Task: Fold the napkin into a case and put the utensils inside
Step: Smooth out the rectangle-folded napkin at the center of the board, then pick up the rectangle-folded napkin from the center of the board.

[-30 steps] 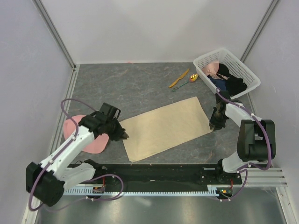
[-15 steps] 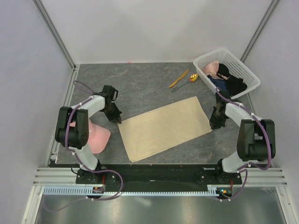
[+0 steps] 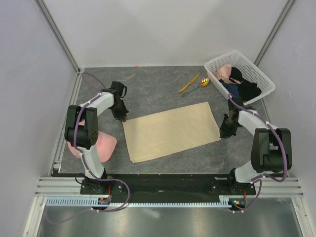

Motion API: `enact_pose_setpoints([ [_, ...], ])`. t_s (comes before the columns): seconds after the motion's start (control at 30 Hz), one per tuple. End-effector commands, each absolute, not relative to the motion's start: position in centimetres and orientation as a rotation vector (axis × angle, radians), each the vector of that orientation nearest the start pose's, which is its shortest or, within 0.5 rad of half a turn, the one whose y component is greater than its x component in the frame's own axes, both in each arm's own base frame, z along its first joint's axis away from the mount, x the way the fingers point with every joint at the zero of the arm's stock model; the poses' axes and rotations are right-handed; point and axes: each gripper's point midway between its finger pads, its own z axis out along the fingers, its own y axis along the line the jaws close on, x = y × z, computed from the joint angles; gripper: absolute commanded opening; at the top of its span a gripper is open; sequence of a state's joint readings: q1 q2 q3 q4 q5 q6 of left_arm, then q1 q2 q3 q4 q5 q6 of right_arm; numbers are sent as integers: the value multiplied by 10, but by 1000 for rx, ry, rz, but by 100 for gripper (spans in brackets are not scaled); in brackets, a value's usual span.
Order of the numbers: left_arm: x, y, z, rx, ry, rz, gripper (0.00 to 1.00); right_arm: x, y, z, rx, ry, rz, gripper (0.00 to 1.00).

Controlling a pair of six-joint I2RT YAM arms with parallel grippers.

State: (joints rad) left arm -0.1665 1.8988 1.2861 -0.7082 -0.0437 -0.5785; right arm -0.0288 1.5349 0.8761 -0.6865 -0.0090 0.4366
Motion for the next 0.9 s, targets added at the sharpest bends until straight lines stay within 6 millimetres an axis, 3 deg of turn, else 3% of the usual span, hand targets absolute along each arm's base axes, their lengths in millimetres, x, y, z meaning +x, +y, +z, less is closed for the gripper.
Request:
enact_pose_setpoints([
  [0.0, 387, -56, 75, -465, 2671, 26, 4, 258, 17, 53, 634, 2808, 135, 21],
  [0.03, 388, -58, 85, -460, 2653, 15, 6, 260, 13, 59, 595, 2796, 103, 36],
  [0.07, 385, -61, 94, -453, 2639, 1, 8, 270, 3, 74, 572, 2739, 44, 45],
  [0.13, 378, -76, 113, -418, 2608, -71, 10, 282, -4, 84, 508, 2706, -3, 59],
  [0.27, 353, -115, 122, -379, 2636, -260, 12, 324, 4, 78, 393, 2713, 36, 61],
  [0.3, 345, -134, 125, -354, 2647, -340, 12, 331, 17, 76, 327, 2720, 47, 61],
  [0.4, 327, -169, 124, -290, 2663, -468, 11, 357, 27, 70, 218, 2700, 79, 60],
  [0.53, 312, -186, 112, -267, 2712, -530, 11, 372, 51, 64, 62, 2690, 139, 61],
  [0.87, 303, -203, 106, -231, 2732, -647, 11, 375, 53, 28, -9, 2733, 109, 64],
])
